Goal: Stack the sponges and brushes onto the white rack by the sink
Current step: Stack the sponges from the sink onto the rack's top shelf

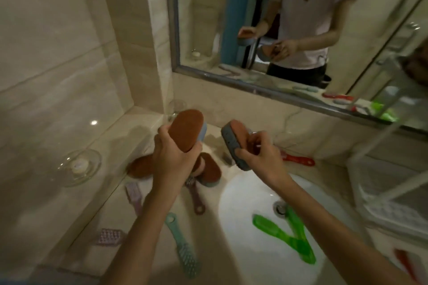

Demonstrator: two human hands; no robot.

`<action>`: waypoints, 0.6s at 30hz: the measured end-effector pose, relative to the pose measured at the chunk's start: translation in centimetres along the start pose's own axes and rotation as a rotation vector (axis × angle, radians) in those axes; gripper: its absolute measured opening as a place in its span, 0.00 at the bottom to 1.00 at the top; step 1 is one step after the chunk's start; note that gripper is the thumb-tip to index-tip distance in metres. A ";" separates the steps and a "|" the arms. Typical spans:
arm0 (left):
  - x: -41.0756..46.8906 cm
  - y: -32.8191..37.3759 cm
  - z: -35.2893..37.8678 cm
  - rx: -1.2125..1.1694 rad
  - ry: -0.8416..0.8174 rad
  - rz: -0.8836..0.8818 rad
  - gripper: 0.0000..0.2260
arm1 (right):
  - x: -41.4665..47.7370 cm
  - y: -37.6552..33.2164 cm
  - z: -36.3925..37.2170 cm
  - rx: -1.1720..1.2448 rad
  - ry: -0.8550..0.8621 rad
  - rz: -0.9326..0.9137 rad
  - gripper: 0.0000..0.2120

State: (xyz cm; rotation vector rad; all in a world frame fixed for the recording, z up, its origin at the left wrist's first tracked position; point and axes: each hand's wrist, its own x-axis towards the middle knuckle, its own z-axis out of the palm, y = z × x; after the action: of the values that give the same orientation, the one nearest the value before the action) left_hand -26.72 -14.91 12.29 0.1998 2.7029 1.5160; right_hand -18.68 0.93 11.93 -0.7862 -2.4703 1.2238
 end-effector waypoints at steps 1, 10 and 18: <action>-0.2 1.5 0.8 -0.026 -0.016 0.047 0.32 | -0.1 -0.1 -1.9 0.004 0.049 -0.012 0.15; -4.0 16.8 8.6 -0.281 -0.302 0.342 0.29 | -3.0 -0.1 -18.2 -0.021 0.442 -0.062 0.13; -9.3 29.6 16.2 -0.244 -0.517 0.516 0.28 | -5.7 2.2 -32.9 -0.174 0.716 -0.034 0.14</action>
State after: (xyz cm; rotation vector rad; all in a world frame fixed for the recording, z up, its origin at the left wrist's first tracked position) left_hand -13.16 12.81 28.72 1.1663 2.1254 1.5890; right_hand 1.96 20.04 30.09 -1.0039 -1.9855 0.5647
